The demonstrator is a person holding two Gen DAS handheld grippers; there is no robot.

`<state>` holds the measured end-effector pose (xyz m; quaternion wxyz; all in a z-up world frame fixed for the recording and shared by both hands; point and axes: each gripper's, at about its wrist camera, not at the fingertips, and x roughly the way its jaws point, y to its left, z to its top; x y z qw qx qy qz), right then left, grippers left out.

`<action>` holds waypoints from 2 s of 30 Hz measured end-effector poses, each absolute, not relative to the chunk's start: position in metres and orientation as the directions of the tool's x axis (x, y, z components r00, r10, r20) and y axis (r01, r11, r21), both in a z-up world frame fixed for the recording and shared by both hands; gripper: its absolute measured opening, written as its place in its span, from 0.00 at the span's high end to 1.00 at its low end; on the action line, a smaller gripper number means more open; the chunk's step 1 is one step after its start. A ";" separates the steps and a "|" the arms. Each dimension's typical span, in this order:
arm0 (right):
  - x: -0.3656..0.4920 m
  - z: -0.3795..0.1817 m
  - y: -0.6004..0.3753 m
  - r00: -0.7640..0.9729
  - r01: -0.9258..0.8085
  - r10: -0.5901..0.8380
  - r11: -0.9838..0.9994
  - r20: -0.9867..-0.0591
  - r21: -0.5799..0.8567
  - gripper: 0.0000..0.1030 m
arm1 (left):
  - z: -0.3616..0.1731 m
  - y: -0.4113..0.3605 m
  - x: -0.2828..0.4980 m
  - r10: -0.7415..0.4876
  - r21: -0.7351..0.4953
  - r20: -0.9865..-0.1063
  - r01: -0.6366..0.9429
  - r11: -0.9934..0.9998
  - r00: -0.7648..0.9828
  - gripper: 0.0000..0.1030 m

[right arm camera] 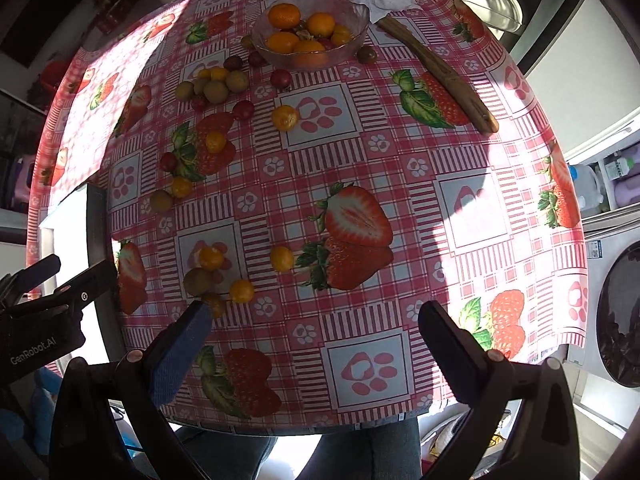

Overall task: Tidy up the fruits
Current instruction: 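Move both grippers over the table toward the scattered small fruits, then grasp a brown round fruit with the left gripper while the right grasps a yellow cherry tomato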

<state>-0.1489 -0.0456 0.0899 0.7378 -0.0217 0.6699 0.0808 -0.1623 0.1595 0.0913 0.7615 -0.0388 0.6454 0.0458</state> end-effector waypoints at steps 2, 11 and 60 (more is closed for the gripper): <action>-0.150 0.091 -0.046 0.085 -0.150 0.085 0.986 -0.993 0.072 0.00 | 0.092 0.160 -0.165 0.020 0.001 -0.986 -0.110 0.994 0.167 0.00; -0.156 0.090 -0.045 0.083 -0.152 0.070 0.987 -0.994 0.057 0.00 | 0.091 0.163 -0.172 0.021 0.001 -0.985 -0.119 0.993 0.169 0.00; -0.124 0.002 -0.020 -0.035 -0.176 0.038 0.983 -0.999 0.043 0.23 | 0.008 0.149 -0.095 0.073 0.079 -0.987 0.032 0.996 0.143 0.20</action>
